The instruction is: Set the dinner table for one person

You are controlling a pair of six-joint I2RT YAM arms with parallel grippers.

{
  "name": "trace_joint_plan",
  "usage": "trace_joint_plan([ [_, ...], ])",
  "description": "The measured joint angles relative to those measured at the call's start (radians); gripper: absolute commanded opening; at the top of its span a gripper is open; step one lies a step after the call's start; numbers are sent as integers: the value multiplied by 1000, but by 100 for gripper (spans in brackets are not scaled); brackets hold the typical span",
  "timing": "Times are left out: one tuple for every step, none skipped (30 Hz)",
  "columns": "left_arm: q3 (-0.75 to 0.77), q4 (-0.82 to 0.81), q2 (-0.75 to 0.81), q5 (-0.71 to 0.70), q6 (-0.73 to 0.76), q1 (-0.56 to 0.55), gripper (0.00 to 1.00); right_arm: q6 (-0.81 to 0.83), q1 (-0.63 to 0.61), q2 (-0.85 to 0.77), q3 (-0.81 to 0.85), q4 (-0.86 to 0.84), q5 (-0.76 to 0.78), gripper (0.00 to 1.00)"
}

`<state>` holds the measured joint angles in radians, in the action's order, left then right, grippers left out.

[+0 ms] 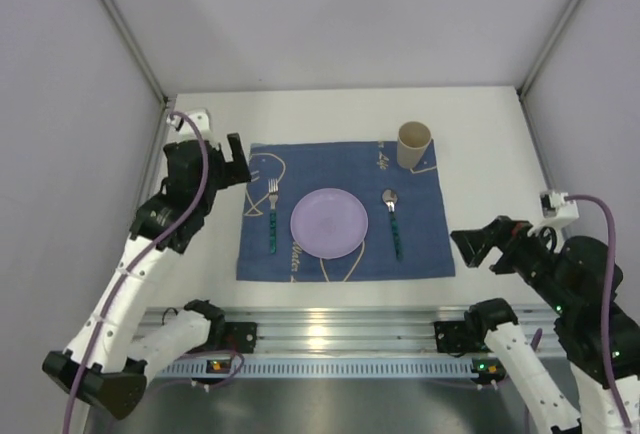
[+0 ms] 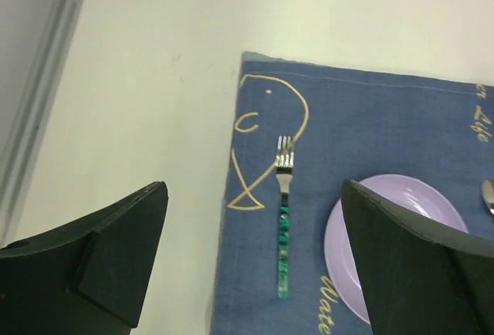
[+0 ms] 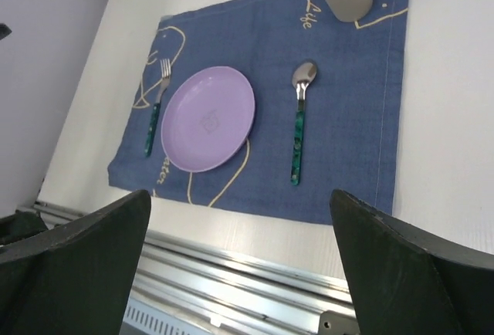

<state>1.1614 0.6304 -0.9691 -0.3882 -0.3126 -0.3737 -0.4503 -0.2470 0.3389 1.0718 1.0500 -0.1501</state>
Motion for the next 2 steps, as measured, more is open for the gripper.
trace_joint_plan([
  [-51, -46, 28, -12, 27, 0, 99, -7, 0, -1, -6, -9, 5, 100],
  [-119, -109, 66, -27, 58, 0, 99, -14, 0, 9, -11, -11, 16, 100],
])
